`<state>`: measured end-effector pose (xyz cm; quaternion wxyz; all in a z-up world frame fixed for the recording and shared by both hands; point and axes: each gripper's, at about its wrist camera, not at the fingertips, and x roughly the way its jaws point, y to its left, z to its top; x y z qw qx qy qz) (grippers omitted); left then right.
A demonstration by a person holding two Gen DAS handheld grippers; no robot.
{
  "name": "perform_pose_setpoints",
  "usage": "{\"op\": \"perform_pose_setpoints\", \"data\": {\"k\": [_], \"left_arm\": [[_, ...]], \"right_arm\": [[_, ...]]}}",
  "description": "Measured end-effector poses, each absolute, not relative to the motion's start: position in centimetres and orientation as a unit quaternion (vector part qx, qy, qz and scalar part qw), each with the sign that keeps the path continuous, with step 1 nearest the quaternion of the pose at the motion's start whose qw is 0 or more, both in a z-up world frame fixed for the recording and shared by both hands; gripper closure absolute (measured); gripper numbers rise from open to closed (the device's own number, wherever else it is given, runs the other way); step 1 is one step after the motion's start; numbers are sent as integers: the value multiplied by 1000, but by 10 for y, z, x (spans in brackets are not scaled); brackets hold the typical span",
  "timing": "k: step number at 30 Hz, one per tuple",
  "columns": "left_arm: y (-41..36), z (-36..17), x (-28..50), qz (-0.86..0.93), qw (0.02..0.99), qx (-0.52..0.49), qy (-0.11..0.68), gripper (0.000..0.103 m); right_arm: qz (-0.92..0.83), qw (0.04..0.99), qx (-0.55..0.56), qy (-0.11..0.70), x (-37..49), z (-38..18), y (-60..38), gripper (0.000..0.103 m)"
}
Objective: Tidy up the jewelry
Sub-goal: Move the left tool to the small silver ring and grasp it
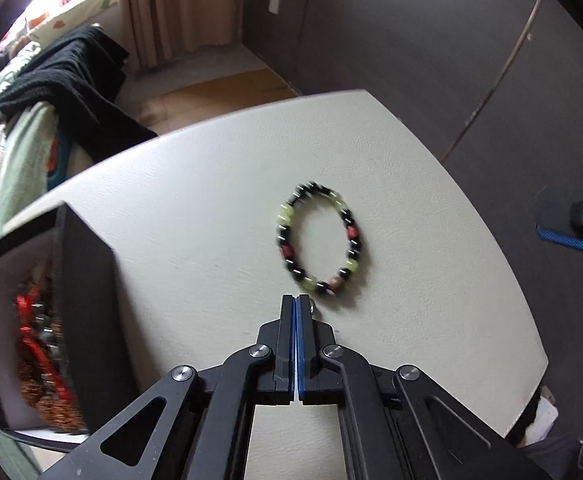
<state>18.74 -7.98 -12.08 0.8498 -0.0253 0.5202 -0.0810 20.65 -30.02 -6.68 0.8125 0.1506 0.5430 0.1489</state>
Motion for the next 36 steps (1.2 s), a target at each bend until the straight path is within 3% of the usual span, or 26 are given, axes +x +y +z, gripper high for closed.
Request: {"op": "perform_pose_setpoints", "data": {"k": [12,15,16,17,19,32,36], "left_arm": [[-40,-91,188,-83,857,-98,498,103],[-42,-97,192,-93,845,-110,515,97],[-44,-98,192,-93,844,-106,518,90],[-46,-99,192,-91,843,-102,520,75],[-49,-100,192,-91,845,-101,517,60],[-86,-123,193,-78,850,-16,522,60],[-93,-130,191,-81,854,4,514,74]], "right_arm": [[153,804,132,559,215,-82,-268,41],[154,805,130,558,216,-81,-265,41],[153,806,130,557,216,-80,-265,41],[150,806,129,557,217,-80,-267,41],[144,807,132,557,217,-80,-272,41],[125,812,149,550,221,-76,-302,41],[125,814,152,547,221,-75,-305,41]]}}
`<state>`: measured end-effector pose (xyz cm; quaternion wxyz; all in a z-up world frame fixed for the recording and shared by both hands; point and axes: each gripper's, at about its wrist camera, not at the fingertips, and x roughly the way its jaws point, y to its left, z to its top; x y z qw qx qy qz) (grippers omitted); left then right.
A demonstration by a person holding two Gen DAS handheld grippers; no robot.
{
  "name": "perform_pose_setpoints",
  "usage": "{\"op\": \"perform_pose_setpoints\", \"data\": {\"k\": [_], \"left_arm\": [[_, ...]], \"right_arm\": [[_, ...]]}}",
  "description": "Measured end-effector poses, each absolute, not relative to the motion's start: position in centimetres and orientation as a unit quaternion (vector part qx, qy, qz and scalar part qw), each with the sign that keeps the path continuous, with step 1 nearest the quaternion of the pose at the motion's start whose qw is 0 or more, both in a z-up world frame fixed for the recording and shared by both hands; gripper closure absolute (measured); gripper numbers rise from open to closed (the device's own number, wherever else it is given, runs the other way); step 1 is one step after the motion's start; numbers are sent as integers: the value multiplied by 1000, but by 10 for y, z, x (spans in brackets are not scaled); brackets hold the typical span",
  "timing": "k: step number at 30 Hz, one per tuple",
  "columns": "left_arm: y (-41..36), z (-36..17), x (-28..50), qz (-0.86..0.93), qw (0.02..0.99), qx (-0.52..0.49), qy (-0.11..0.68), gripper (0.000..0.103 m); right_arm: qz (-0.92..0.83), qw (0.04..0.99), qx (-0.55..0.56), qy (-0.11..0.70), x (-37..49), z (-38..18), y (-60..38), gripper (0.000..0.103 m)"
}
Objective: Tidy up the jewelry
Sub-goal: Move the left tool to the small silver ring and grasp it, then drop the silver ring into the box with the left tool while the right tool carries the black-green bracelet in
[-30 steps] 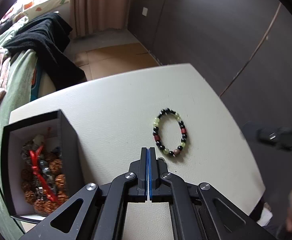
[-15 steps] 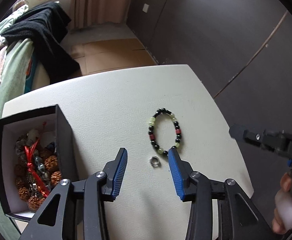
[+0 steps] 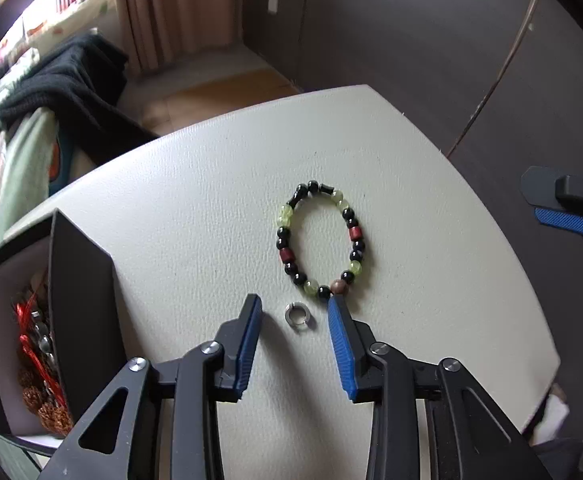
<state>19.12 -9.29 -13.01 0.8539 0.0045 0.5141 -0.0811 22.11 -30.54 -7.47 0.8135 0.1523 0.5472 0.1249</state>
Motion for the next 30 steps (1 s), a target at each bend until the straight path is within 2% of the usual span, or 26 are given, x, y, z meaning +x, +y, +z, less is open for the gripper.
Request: {"op": "perform_pose_setpoints", "data": {"k": [2,21,23,28,30], "left_arm": [[-94,-130,191,-82,854,11,513,90],[-20,-76,177,-68,877,-80,468,90],[-11,-74,174,-63,879,-85,464,90],[13,-66,171,-48,882,-100,457,90],[22,-61,168,-46,884,-106,452,90]], "right_arm": [[125,813,154,547,221,-75,-306,41],[135,808,125,560,230,-96,-251,41],[135,809,120,560,233,-99,-242,43],[134,809,99,564,239,-107,-223,58],[123,811,80,566,242,-111,-214,60]]}}
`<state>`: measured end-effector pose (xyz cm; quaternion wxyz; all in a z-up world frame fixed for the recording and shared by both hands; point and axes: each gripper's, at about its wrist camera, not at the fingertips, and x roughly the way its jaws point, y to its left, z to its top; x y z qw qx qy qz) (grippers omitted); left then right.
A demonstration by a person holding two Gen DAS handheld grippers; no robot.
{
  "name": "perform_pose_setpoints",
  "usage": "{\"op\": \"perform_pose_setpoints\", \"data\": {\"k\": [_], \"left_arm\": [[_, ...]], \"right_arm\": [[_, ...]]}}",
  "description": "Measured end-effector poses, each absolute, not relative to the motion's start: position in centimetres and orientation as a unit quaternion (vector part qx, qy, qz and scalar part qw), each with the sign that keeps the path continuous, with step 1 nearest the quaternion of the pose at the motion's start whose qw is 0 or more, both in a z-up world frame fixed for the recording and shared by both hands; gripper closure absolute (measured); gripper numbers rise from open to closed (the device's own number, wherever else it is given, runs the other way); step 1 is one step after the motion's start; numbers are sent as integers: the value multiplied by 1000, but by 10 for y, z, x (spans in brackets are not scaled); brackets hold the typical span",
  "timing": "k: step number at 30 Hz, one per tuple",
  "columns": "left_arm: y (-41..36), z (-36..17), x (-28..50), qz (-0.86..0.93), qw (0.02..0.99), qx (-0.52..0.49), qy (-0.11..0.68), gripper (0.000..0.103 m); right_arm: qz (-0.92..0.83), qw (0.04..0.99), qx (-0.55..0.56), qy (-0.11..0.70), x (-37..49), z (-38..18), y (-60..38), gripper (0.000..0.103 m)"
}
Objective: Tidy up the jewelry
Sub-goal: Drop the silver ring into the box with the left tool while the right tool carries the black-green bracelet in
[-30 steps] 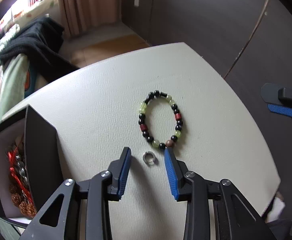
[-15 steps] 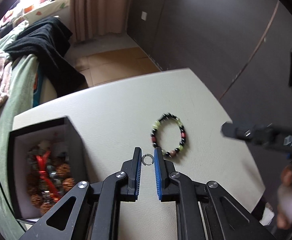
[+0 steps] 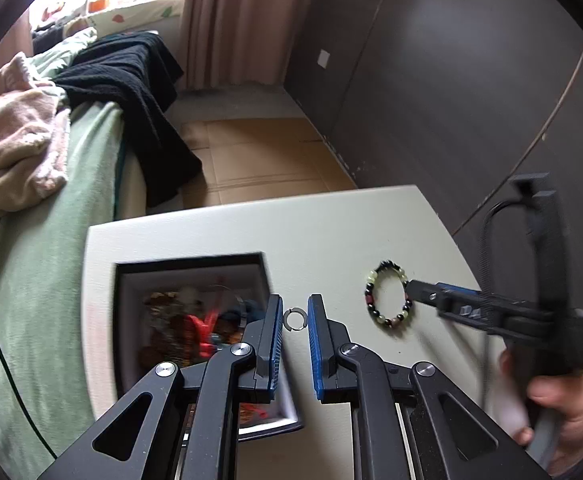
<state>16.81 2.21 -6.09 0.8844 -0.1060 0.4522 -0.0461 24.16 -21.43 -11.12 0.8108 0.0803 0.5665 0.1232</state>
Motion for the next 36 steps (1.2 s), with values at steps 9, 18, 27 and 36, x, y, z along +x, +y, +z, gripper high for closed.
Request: {"op": "perform_pose_setpoints", "data": {"k": [9,18,27,36], "left_arm": [[60,-49,154,-44,883,-137,447,90],[76,-45,140,-64,877,-160,448,89],[98,-33,129,-63,878,-208,427,36],[132,-23,119,-31,883,-227,410,36]], "right_arm": [[79,823,-48,561,247,-122,-173,93],[105,860,23,500,222,-62,-184,94],[154,868,66,467,186,-28,-172,94],[236,866,102,430,170,-5,-129,94]]}}
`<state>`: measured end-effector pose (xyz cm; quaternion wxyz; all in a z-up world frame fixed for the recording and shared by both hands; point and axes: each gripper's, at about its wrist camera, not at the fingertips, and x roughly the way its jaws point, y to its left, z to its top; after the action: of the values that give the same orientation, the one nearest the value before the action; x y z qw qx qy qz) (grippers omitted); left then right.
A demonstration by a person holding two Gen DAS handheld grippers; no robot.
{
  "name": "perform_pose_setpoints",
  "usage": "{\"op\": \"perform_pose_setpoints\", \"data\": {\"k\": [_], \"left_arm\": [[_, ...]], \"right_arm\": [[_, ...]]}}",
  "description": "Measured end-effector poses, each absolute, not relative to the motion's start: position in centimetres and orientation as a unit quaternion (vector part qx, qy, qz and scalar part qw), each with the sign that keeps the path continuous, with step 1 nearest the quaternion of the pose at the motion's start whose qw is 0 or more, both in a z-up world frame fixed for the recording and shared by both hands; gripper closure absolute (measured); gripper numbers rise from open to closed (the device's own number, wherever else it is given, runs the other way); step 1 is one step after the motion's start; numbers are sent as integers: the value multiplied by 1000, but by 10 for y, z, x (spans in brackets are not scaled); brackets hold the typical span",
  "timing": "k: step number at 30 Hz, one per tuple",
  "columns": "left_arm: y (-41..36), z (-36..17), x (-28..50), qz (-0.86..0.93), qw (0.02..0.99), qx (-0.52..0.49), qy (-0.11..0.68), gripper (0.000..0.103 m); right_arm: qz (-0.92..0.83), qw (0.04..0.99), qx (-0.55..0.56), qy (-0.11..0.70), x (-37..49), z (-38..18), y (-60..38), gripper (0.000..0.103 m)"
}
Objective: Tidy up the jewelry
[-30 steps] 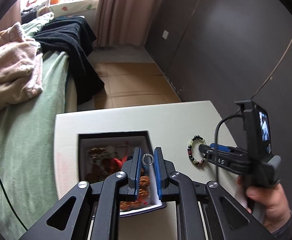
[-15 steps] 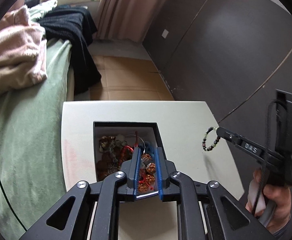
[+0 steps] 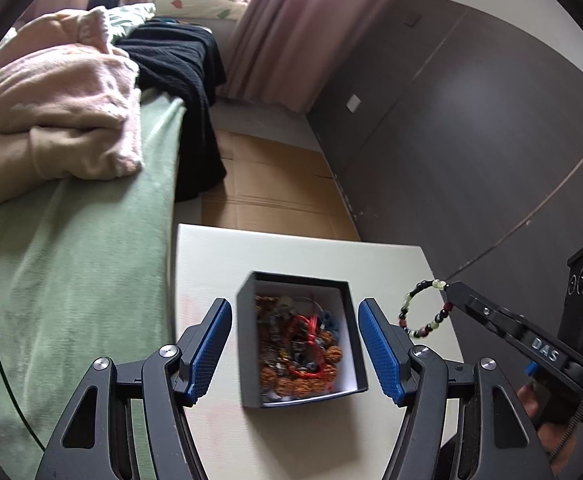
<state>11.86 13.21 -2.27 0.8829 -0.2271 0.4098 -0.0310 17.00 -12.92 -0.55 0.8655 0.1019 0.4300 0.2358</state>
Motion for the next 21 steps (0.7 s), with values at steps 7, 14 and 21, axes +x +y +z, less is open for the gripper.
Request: {"op": "perform_pose_setpoints", "data": {"k": [7,14,21], "left_arm": [[144,-19,115,-18,883,-238,405,36],[134,-11,113,-17,886,-225,406,36],[112,-2,109,0,893,-197,403,36]], "right_arm": [[303,842,136,425,169,-4,-99,94],[245,839,121,471,178,-26,-111,57],[216,856,124,452,170,-9,-155,43]]}}
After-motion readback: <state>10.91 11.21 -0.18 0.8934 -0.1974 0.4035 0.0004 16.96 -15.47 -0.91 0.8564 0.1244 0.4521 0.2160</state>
